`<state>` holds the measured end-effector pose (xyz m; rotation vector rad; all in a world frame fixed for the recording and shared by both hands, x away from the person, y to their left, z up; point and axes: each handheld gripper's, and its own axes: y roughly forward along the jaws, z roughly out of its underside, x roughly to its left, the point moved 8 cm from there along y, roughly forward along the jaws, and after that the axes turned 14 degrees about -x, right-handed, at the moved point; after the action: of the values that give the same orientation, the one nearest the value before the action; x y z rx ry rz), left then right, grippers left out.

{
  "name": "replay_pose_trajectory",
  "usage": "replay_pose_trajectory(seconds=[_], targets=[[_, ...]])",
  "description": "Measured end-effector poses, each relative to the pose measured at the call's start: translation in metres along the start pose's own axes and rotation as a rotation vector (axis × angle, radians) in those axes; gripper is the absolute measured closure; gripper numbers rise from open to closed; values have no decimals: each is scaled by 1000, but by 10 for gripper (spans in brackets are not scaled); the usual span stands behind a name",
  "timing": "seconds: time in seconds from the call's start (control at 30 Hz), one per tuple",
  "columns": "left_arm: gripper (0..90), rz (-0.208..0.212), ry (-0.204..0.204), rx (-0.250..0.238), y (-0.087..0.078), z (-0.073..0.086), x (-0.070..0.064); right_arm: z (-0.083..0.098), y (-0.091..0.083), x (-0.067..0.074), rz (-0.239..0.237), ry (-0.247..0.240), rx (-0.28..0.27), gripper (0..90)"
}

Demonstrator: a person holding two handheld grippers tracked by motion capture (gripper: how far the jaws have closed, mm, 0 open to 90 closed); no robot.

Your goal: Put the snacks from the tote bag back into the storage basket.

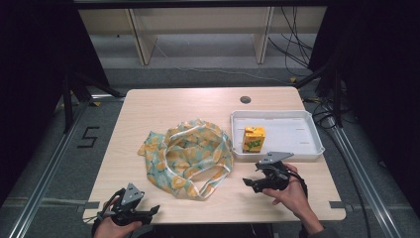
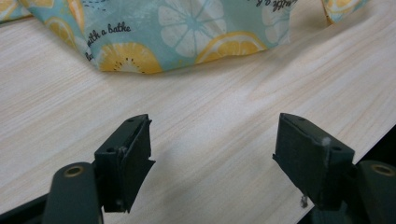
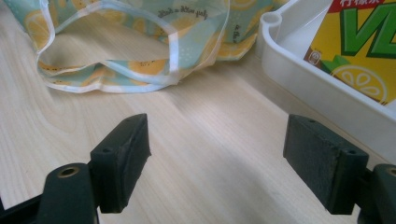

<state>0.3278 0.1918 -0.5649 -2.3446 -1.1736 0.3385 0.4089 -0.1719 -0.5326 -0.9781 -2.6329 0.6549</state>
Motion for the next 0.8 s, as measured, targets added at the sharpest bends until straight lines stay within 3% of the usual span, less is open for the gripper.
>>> replay_pose_trajectory(seconds=[0.07, 0.1, 0.13, 0.17, 0.2, 0.23, 0.4, 0.43, 0.47, 0.57, 0.6, 0.67, 0.73, 0.77, 0.8], targets=[[267, -1, -16, 0, 0, 0, -1, 2, -2, 1, -3, 5, 14, 227], [267, -1, -16, 0, 0, 0, -1, 2, 0, 2, 3, 7, -13, 225], [267, 2, -20, -2, 0, 0, -1, 6, -3, 3, -4, 8, 18, 222], [267, -10, -12, 2, 1, 1, 0, 5, -1, 3, -12, 5, -15, 222], [267, -10, -12, 2, 1, 1, 0, 5, -1, 3, -12, 5, -15, 222], [267, -6, -13, 2, 1, 1, -1, 8, -5, 3, -5, 1, 21, 219], [267, -6, -14, 2, 1, 1, -1, 12, -5, 6, -3, 16, 7, 216], [267, -6, -13, 3, 1, 1, -1, 13, -7, 5, 8, 1, 5, 211], [267, -6, -13, 3, 1, 1, -1, 15, -9, 6, 0, 8, 30, 208], [267, 0, -2, 3, 0, 1, 0, 19, -12, 9, 7, 9, 37, 204], [267, -2, -5, 4, 0, 1, 0, 20, -9, 10, 4, -3, 5, 200], [267, 4, -8, -4, 1, 0, -1, 23, -13, 11, 19, -4, 24, 196], [267, 3, -10, -4, 1, 1, -1, 26, -15, 12, 4, -12, 39, 195], [267, 3, -10, -4, 1, 1, -1, 27, -14, 13, 14, -3, 17, 194], [267, 3, -10, -4, 1, 1, -1, 28, -18, 13, 16, -7, 47, 193]])
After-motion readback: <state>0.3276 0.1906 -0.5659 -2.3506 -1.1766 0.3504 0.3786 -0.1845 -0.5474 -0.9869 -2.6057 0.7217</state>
